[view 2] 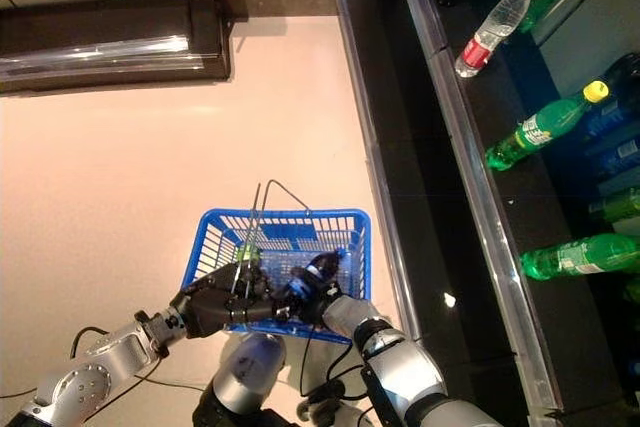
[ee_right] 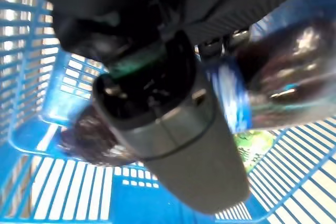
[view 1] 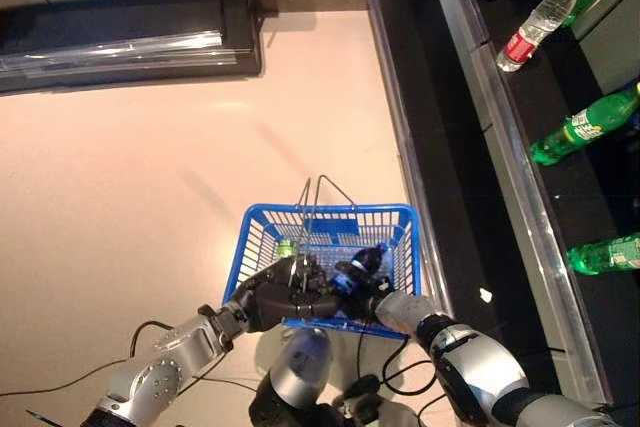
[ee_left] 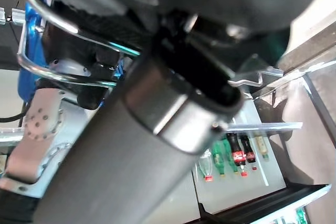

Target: Pick up the drink and place into the basket.

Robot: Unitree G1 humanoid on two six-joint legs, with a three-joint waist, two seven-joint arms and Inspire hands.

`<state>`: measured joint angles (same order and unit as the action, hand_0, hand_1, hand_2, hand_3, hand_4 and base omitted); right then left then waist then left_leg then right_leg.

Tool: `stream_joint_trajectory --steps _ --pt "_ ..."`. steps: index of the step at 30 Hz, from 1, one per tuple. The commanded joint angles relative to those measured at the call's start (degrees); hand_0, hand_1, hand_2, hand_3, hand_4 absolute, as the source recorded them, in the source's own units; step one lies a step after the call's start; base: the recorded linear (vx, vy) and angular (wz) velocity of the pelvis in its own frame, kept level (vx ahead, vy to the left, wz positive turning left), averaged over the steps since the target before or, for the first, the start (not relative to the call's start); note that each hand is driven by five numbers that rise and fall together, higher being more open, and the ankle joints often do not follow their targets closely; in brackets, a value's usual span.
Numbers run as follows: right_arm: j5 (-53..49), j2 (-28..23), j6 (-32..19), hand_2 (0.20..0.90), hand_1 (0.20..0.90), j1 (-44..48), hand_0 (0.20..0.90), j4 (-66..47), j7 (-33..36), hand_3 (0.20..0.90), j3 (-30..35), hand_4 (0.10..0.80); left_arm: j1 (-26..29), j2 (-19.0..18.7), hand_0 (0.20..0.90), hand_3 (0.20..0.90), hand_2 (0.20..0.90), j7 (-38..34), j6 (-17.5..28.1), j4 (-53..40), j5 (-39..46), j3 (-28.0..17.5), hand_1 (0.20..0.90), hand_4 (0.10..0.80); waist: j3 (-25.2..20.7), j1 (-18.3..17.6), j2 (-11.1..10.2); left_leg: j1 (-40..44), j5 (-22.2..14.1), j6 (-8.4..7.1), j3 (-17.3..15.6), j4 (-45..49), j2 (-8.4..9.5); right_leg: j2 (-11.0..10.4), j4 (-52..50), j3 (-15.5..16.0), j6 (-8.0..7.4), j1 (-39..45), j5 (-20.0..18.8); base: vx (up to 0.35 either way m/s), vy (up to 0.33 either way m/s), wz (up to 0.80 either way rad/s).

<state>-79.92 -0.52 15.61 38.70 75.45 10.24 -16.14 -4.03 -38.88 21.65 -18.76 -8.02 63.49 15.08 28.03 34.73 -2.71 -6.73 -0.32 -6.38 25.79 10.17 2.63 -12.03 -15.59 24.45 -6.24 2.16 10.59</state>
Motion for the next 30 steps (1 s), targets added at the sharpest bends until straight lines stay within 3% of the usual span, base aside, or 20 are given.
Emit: stream_joint_trajectory --steps 1,9,14,19,21,24,27,30 --pt "-1.6 4.6 -1.5 0.900 0.900 0.3 0.900 -4.9 -3.6 0.900 -0.9 0.800 5.5 5.0 0.300 0.200 0.300 6.4 6.8 -21.1 11.7 -4.0 0.300 0.100 -3.3 -0.9 0.9 -2.0 4.2 6.90 -1.3 -1.6 0.35 2.0 -0.7 -0.2 3.15 -0.9 -7.6 0.000 0.000 0.00" --pt "-2.0 3.6 -7.0 0.900 0.900 -2.3 0.900 -14.2 -1.7 0.900 -3.4 0.800 4.0 3.5 0.300 0.200 0.300 7.4 8.3 -20.4 10.6 -5.4 0.300 0.100 -2.9 -2.0 -0.8 -2.1 4.5 6.91 -2.9 -2.4 -0.77 2.8 0.6 -0.7 2.47 -1.0 -8.9 -0.027 -0.029 -0.03" --pt "-1.2 2.2 -13.4 0.900 0.900 -6.8 0.900 -33.3 4.2 0.900 -9.7 0.800 1.6 3.8 0.300 0.200 0.300 8.5 11.0 -19.3 8.1 -6.1 0.300 0.100 -2.3 -3.8 -2.4 -1.6 4.3 6.89 -4.0 -3.2 -1.58 3.4 1.2 -1.6 2.18 -1.4 -9.5 -0.036 -0.023 -0.04" --pt "1.9 0.1 -15.8 0.900 0.900 -13.5 0.900 -47.1 5.8 0.900 -14.3 0.800 -1.3 5.2 0.300 0.200 0.300 10.1 13.4 -18.2 5.2 -6.7 0.300 0.100 -2.6 -5.5 -3.2 -1.2 4.2 6.84 -5.1 -3.6 -2.18 3.7 1.3 -2.3 1.98 -1.8 -9.6 -0.030 0.002 -0.11" --pt "6.4 -3.5 -14.1 0.900 0.900 -20.5 0.900 -57.9 3.1 0.900 -16.8 0.800 -4.6 5.9 0.300 0.200 0.300 10.8 17.3 -16.0 2.9 -7.1 0.300 0.100 -3.0 -7.2 -4.3 -0.7 4.1 6.85 -6.4 -3.8 -2.74 4.0 1.6 -3.2 1.68 -1.8 -9.7 -0.026 -0.007 -0.14" --pt "7.7 -5.3 -13.6 0.900 0.900 -22.8 0.900 -60.8 1.1 0.900 -17.8 0.800 -5.5 6.2 0.300 0.200 0.300 10.6 19.1 -15.3 1.9 -7.2 0.300 0.100 -3.3 -7.7 -4.7 -0.5 4.1 6.79 -6.8 -4.1 -2.96 4.2 1.8 -3.4 1.50 -1.8 -9.7 -0.008 -0.007 -0.15" --pt "8.4 -11.8 -11.8 0.900 0.900 -30.0 0.900 -72.2 -5.9 0.900 -19.7 0.800 -8.9 5.5 0.300 0.200 0.300 7.9 25.0 -12.7 -2.1 -7.9 0.300 0.100 -4.5 -9.3 -5.8 0.6 4.1 6.69 -7.8 -5.0 -3.50 5.1 3.1 -4.5 0.95 -1.2 -10.1 0.003 -0.031 -0.11" --pt "11.5 -15.8 -12.2 0.900 0.900 -34.8 0.900 -80.5 -9.6 0.900 -20.2 0.800 -11.7 6.1 0.300 0.200 0.300 5.9 27.4 -10.0 -2.7 -8.9 0.300 0.100 -6.1 -10.3 -6.8 1.8 4.4 6.58 -8.5 -6.2 -3.80 5.6 4.7 -5.2 0.26 -0.5 -10.7 0.020 -0.030 -0.22"
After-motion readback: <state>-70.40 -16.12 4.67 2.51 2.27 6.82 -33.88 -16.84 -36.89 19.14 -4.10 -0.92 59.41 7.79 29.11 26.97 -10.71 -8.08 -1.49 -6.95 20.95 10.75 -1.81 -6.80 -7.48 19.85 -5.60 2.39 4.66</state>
